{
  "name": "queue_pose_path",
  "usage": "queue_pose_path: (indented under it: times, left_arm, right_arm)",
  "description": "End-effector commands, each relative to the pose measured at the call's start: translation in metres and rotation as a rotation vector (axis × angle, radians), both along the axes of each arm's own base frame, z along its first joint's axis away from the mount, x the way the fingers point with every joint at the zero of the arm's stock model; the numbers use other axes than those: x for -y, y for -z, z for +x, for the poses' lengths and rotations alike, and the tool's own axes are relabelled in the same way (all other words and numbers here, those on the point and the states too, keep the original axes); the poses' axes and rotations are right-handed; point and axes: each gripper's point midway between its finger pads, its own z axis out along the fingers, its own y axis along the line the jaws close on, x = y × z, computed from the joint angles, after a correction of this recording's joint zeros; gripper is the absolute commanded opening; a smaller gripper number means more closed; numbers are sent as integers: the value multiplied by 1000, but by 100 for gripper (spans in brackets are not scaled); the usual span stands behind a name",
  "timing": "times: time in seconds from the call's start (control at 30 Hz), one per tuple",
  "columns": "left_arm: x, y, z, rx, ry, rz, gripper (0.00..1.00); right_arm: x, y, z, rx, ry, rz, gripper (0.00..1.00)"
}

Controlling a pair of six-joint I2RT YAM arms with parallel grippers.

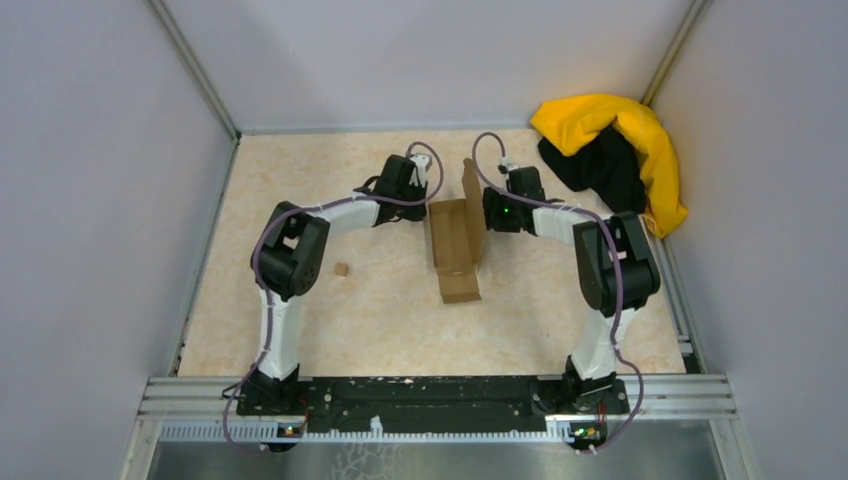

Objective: Fold the paper box

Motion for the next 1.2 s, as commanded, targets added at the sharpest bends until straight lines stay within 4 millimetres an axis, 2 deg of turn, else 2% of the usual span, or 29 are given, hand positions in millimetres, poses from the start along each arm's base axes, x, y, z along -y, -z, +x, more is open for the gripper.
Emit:
queue_pose_path:
  times: [0.0, 0.17, 0.3, 0.4, 0.57, 0.7, 0.77, 0.87, 1.0, 1.17]
  left_arm:
    - [-8, -21, -12, 16, -8, -40, 19]
    - [-25, -18, -29, 2, -59, -21, 19]
    - [-34, -31, -29, 23, -89, -18, 19]
    - [-48, -42, -13, 52, -151, 14, 20]
    - [-50, -54, 24, 46, -183, 9, 20]
    - [-48, -51, 42, 23, -189, 14, 19]
    - [-49, -47, 44, 13, -192, 10, 19]
    - [-46, -42, 50, 14, -189, -28, 20]
    - [-30, -34, 65, 0, -153, -80, 20]
    - [0, -24, 78, -14, -72, -169, 20]
  right_arm:
    - [21, -22, -15, 30, 29, -54, 55]
    - [37, -40, -47, 45, 54, -80, 55]
    - [42, -67, -76, 92, 70, -45, 55]
    - [46, -83, -98, 115, 84, -18, 55]
    - [27, -116, -124, 173, 37, 51, 52]
    - [15, -129, -135, 166, -11, 70, 39]
    - [11, -136, -142, 176, -25, 85, 38]
    - [9, -133, -154, 153, -36, 90, 39]
    - [11, -112, -161, 100, -39, 60, 39]
    - [-11, -102, -166, 78, -89, 157, 39]
